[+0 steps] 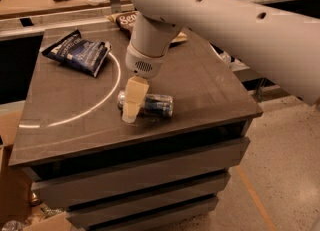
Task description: Place redbull can upright
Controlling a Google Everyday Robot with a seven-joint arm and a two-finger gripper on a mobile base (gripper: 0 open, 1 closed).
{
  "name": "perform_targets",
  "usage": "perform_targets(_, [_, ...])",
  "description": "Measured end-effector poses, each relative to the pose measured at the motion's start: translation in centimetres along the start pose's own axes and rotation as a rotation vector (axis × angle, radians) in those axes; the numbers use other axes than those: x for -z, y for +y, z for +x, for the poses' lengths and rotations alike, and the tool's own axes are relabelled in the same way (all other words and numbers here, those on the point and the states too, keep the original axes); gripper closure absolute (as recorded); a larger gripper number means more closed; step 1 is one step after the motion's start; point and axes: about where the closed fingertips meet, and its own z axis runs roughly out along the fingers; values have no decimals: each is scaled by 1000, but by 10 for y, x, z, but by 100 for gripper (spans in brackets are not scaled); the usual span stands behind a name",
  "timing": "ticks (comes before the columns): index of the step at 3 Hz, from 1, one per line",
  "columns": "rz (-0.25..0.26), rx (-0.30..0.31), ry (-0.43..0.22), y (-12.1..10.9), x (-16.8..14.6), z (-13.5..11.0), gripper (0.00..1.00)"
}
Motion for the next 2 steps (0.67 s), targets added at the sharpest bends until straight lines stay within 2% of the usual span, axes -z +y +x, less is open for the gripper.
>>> perform_targets(2, [-35, -37, 23, 24, -3, 2, 0])
